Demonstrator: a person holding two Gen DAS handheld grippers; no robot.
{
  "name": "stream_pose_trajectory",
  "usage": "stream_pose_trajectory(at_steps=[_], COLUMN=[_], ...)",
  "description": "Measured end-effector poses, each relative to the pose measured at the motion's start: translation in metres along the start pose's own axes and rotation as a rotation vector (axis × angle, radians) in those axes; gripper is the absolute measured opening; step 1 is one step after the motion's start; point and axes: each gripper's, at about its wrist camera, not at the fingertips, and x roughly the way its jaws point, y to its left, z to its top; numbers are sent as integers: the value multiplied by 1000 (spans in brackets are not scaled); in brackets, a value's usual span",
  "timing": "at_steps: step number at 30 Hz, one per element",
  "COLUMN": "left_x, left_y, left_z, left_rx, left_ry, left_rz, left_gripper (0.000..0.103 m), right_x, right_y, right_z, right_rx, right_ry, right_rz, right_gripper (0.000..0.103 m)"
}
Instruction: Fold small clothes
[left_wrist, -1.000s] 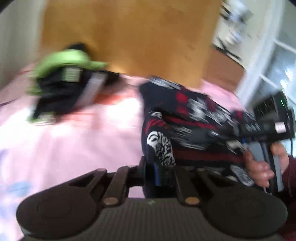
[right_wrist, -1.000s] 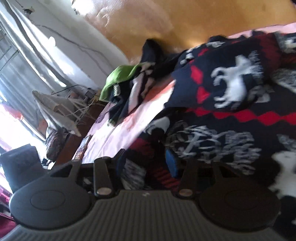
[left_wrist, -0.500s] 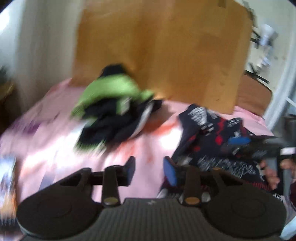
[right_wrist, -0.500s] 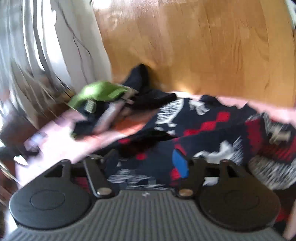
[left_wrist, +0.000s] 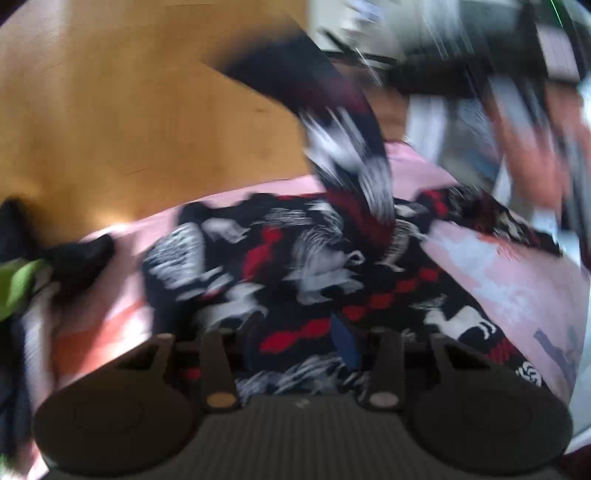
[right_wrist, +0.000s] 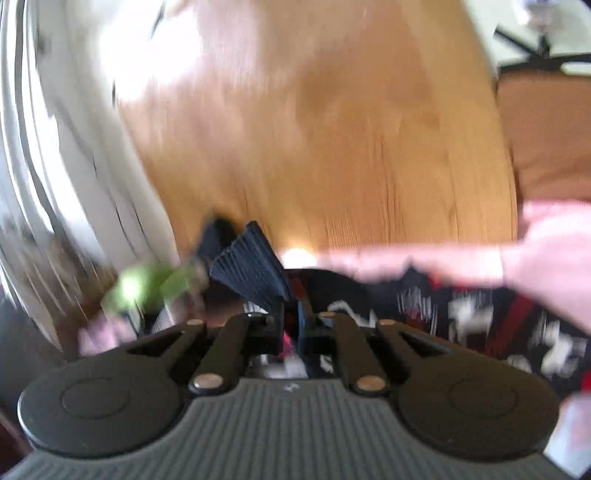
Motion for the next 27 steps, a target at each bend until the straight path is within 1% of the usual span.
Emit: stream_pose_trajectory(at_steps=[1,2,4,6,8,10,12,13,14,15,16,17,19,20,21,22,23,24,25,26,27], left_x=[11,23,48,60,69,78,84,86,87,84,80,73,63,57,46,35,23,6,-9,-28,-44], left_y=[-9,-17,-30,-34,-33,-22,-2,13,24,40,53,66,83,86,88,85,79,66,57,51,49], left_z=[3,6,12,16,24,32,35,35,33,29,25,18,4,-3,-13,-21,-29,-39,-47,-56,-61], left_rx=[35,73,127,166,212,230,194,158,130,79,31,-22,-95,-126,-163,-176,-163,-115,-79,-64,-65], left_ry=[-12,-33,-79,-150,-233,-264,-243,-210,-186,-159,-141,-118,-68,-52,-38,-30,-37,-52,-67,-86,-103], left_rz=[18,59,161,271,425,612,721,771,816,867,888,885,862,836,754,657,571,457,365,254,161], left_gripper=[39,38,38,39,45,46,50,55,56,56,56,56,57,57,57,56,56,57,61,66,70], right_x=[-1,-1,-2,0,4,6,10,11,11,12,8,6,0,-4,-10,-18,-27,-39,-49,-58,-72], right_y=[3,7,23,46,71,95,106,107,103,95,87,82,58,43,27,15,-1,-20,-36,-49,-66], right_z=[18,32,61,86,103,114,117,115,113,112,107,102,94,90,84,78,71,59,49,38,22], right_rx=[17,28,40,41,20,-17,-53,-58,-46,-23,-2,15,67,100,137,168,200,232,254,277,297], right_ry=[-18,-32,-63,-87,-99,-113,-128,-136,-144,-154,-170,-187,-214,-230,-257,-280,-301,-318,-328,-335,-338], right_rz=[31,65,148,235,297,357,393,399,408,422,424,414,381,361,345,328,298,258,221,171,106], right_gripper=[10,9,9,9,9,9,9,9,9,9,9,9,9,9,9,9,9,9,9,9,9])
